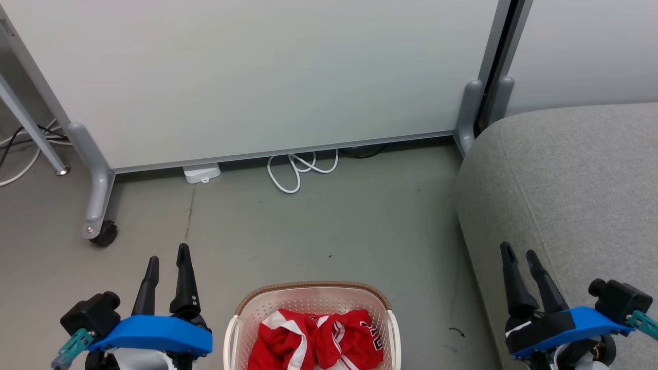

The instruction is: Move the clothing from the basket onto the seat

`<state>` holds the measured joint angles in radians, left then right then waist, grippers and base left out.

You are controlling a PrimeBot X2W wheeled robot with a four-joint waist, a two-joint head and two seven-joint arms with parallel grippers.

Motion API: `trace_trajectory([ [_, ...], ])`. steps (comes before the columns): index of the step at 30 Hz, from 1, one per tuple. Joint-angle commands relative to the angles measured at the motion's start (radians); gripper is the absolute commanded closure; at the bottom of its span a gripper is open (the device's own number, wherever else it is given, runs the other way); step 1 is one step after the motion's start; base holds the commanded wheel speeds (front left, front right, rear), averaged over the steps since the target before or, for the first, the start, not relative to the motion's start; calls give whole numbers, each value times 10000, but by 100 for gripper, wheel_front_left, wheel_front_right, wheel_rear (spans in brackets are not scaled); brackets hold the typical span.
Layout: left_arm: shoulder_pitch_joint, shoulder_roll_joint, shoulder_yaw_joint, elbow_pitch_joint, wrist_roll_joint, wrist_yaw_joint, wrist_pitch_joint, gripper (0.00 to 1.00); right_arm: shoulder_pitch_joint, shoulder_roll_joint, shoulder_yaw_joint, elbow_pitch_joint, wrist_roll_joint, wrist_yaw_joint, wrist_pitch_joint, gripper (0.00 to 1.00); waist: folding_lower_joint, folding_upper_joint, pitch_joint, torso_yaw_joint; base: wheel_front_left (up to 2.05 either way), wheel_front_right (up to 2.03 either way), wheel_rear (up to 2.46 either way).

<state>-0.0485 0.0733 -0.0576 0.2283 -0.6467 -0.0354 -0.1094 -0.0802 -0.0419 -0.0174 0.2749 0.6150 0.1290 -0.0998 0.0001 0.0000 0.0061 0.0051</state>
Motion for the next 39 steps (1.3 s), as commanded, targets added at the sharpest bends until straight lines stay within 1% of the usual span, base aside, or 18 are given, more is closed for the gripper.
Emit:
trace_trajectory([
  [1, -138, 99, -91, -110, 367, 48, -126, 0, -285, -72, 35, -64, -377, 15, -120, 0, -1, 0, -1, 3, 0, 0, 0],
  [14, -128, 172, -368, 24, 1665, 96, -480, 0, -297, -85, 110, -51, -1884, 18, -374, 0, -1, 0, 1, -1, 0, 0, 0],
  [24, -131, 110, -412, 216, 2277, -110, -727, 0, -295, -93, 144, -6, -2863, 20, -526, 0, -1, 0, -17, 19, 0, 0, 0],
  [32, -116, 60, -405, 297, 2824, -154, -908, 0, -311, -99, 179, 23, -3587, 22, -671, 0, -1, 0, -26, 23, 0, 0, 0],
  [39, -97, -11, -317, 336, 3068, -201, -1040, 0, -321, -103, 200, 57, -4077, 23, -802, 0, -1, 0, -25, 9, 0, 0, 0],
])
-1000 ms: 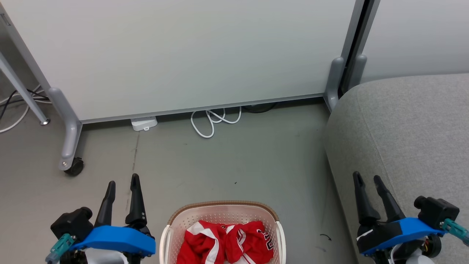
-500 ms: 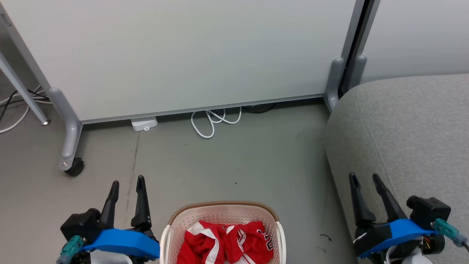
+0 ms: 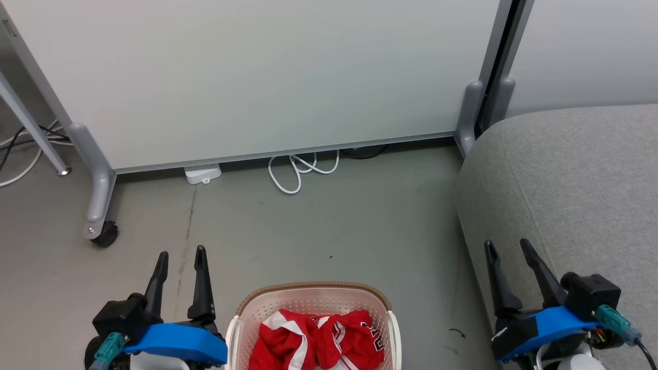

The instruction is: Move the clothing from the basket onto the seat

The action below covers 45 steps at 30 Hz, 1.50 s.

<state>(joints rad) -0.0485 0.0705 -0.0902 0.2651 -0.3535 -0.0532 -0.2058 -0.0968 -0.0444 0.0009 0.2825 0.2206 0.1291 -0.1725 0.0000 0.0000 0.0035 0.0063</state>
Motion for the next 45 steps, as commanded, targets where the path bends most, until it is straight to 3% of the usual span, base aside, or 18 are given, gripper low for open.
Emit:
trace_trajectory([
  [1, -94, 7, 15, -25, 186, -33, -104, 0, -153, -78, 17, -18, -220, 22, -88, 0, 0, 0, 0, -5, 0, 0, 0],
  [29, 20, -135, -28, 82, 2072, -139, -621, 0, -164, -89, 63, -31, -2369, 26, -613, 0, 0, 0, 28, 6, 0, 0, 0],
  [45, 40, -174, 66, 237, 1989, -211, -608, 0, -233, -86, 174, 17, -2155, 18, -603, 0, 0, 0, 135, -73, 0, 0, 0],
])
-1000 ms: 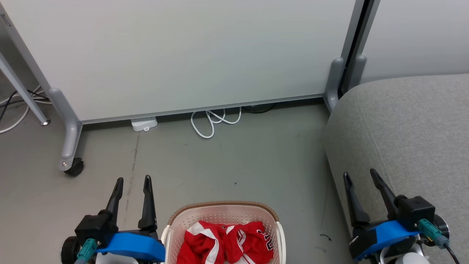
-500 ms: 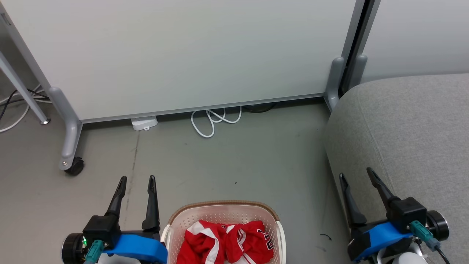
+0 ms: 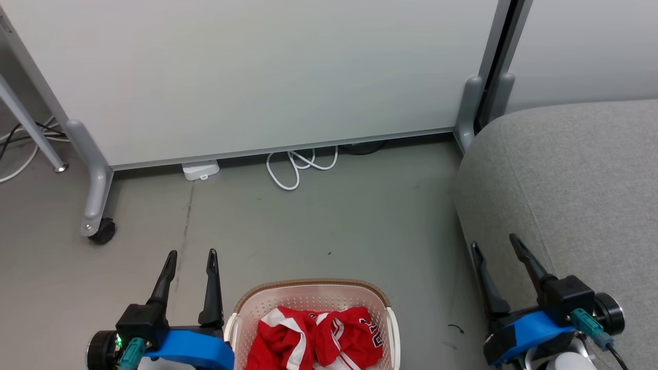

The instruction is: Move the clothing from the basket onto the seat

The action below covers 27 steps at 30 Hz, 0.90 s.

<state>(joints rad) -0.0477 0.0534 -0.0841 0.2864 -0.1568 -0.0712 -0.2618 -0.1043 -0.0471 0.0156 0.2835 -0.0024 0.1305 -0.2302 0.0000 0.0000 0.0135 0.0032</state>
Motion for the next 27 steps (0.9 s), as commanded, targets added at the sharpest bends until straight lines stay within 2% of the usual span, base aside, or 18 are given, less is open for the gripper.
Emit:
trace_trajectory([
  [1, 50, -5, 7, 64, -7, -37, -49, 0, -204, -59, 66, -7, 77, 4, -27, 0, 0, 0, 85, -94, 0, 0, 0],
  [5, 19, -6, 42, 247, -4, -6, -49, 0, -292, -59, 228, -89, 164, 4, -27, 0, 0, 0, 380, -429, 0, 0, 0],
  [13, -471, 22, 98, 1209, 57, 60, -49, 0, -835, -54, 556, -539, 306, 4, -66, 0, 0, 0, 1612, -1545, 0, 0, 0],
  [22, -1695, 130, 190, 3290, -161, -31, 14, 0, -1428, -47, 539, -1039, 595, 4, -186, 0, 0, 0, 3576, -2529, 0, 0, 0],
  [27, -2663, 205, 29, 4588, -154, -100, 254, 0, -1761, -44, 433, -1201, 775, 4, -282, 0, 0, 0, 4725, -2706, 0, 0, 0],
])
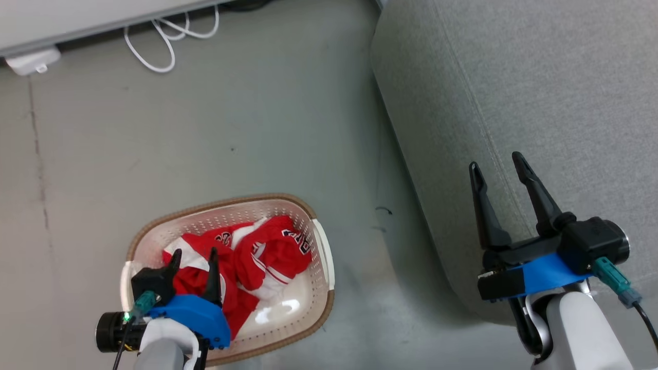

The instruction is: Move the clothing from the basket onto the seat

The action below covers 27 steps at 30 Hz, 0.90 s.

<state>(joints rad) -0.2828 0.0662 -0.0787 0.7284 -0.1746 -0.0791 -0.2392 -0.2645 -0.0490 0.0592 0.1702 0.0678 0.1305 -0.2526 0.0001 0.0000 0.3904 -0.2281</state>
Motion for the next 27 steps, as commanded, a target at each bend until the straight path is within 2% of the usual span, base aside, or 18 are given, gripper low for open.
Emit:
trace_trajectory([
  [1, -519, 103, -75, 437, 58, -43, 69, 0, -217, -25, -2, -95, 77, 4, -73, 0, -1, 0, 1153, -398, 0, 0, 0],
  [6, -1201, 190, -229, 1450, 178, 9, 260, 0, -417, -25, -20, -183, 144, 4, -111, 0, -1, 0, 1805, -440, 0, 0, 0],
  [13, -2082, 196, -193, 2915, 72, 376, 628, 0, -664, -26, 64, -379, 328, 4, -135, 0, -1, 0, 2511, -515, 0, 0, 0],
  [17, -2451, 206, -159, 3308, -62, 323, 410, 0, -737, -26, 118, -567, 461, 4, -137, 0, -1, 0, 2883, -594, 0, 0, 0],
  [27, -3354, 519, -65, 4164, -192, 762, 160, 0, -885, -26, 269, -797, 692, 4, -134, 0, -1, 0, 3625, -837, 0, 0, 0],
])
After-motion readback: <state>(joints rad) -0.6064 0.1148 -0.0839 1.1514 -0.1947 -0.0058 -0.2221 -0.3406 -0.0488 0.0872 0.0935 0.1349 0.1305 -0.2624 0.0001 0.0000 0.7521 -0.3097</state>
